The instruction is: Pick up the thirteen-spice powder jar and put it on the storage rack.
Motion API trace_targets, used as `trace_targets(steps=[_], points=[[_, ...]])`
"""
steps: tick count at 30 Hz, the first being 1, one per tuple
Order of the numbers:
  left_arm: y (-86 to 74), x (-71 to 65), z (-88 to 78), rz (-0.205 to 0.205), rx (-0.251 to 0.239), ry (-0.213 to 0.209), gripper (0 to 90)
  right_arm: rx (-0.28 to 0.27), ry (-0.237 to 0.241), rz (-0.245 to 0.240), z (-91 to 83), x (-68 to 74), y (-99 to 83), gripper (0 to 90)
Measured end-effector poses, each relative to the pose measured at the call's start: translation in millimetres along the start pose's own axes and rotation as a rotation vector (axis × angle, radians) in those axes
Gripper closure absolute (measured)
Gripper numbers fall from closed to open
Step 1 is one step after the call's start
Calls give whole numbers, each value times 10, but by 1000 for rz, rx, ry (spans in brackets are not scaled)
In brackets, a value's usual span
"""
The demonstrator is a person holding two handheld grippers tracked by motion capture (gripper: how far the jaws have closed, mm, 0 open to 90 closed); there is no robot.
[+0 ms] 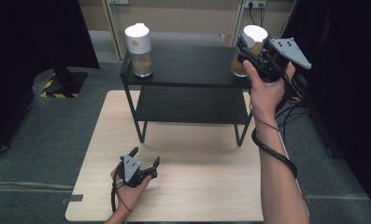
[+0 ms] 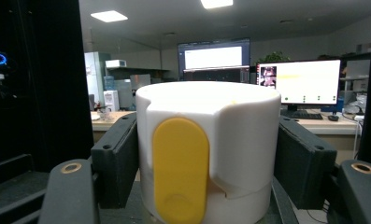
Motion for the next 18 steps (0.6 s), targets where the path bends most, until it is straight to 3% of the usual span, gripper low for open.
trace_targets(steps=[18], points=[[-1,-2,2,1,-1,-1,89,29,-19,-62,68,-1,-60,309]])
Point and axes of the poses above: each handheld gripper's, and its own axes: z roughly forward along the jaws, y roughly out of its top, x roughly to its left, the point moved 9 cm from there along z, roughly forward along the jaws
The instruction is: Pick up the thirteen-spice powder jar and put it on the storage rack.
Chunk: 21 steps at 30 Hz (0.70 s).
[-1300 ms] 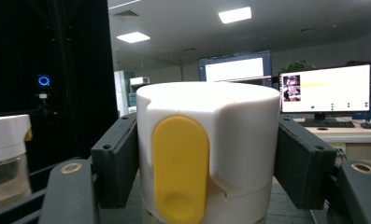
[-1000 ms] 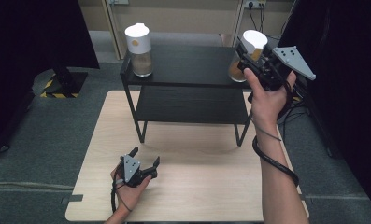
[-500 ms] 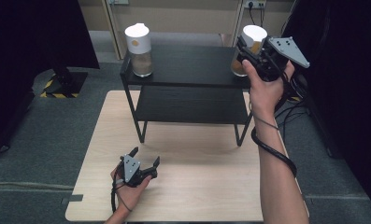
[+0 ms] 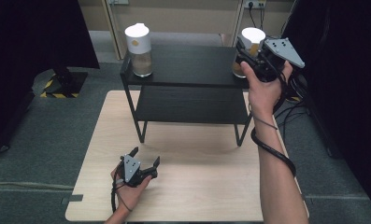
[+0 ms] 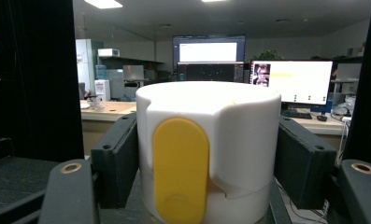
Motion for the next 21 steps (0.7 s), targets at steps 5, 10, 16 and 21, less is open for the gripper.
trace_targets(steps=[5,10,16,21], points=[[1,-3,1,3,0,0,89,6,6,-9,8,1,6,308],[1,-3,1,3,0,0,89,12,11,-4,24,-7,10,306],[0,0,1,1,0,-1,89,12,11,4,36,0,8,287],[0,-2,0,3,-1,-1,89,21,15,19,18,8,37,183]])
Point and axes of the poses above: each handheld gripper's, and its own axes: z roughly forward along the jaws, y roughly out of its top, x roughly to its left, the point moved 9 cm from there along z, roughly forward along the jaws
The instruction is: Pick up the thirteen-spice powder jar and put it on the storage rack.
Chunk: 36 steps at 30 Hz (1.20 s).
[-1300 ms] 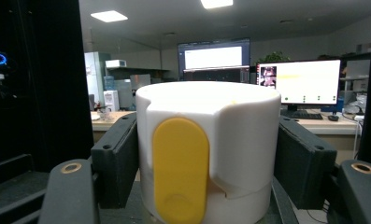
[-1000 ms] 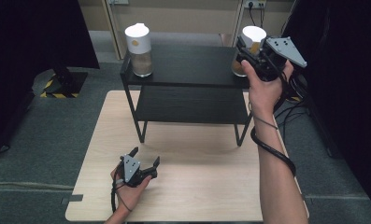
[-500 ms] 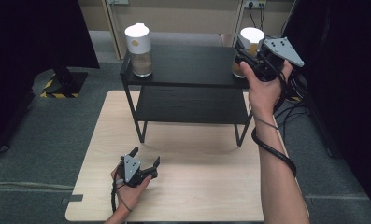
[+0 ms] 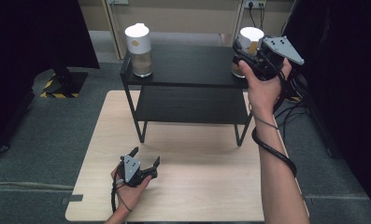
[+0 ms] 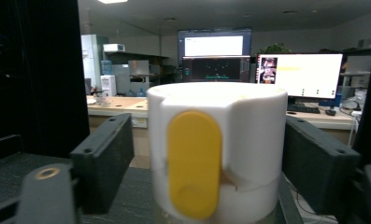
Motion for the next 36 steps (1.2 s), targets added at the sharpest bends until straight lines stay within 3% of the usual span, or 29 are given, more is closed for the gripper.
trace_targets(steps=[14,36], points=[[1,-3,-1,6,1,0,89,22,31,-6,-206,5,45,107],[4,-10,-1,13,5,2,89,8,79,-10,-655,-72,-134,103]])
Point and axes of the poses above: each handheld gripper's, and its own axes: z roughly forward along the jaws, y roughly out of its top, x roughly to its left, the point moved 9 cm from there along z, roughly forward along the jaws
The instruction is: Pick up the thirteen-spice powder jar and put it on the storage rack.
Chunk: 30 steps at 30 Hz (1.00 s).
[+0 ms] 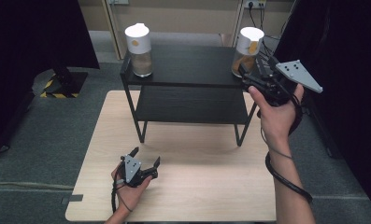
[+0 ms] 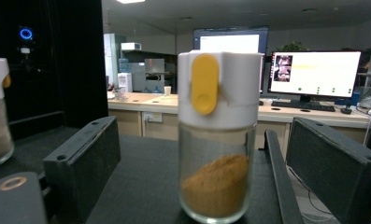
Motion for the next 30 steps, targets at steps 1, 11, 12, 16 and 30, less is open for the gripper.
trace_targets(steps=[1,11,12,16,30], points=[[0,1,0,-1,0,0,89,-5,0,-5,-26,13,-19,104],[0,-1,1,1,0,-1,89,-12,24,-37,-203,110,-158,102],[0,-1,1,1,0,-2,89,-13,25,-41,-210,115,-169,102],[0,0,0,1,-1,-2,89,-6,31,-39,-229,129,-224,101],[-2,-4,-1,1,-3,0,89,15,38,-33,-337,99,-438,100]])
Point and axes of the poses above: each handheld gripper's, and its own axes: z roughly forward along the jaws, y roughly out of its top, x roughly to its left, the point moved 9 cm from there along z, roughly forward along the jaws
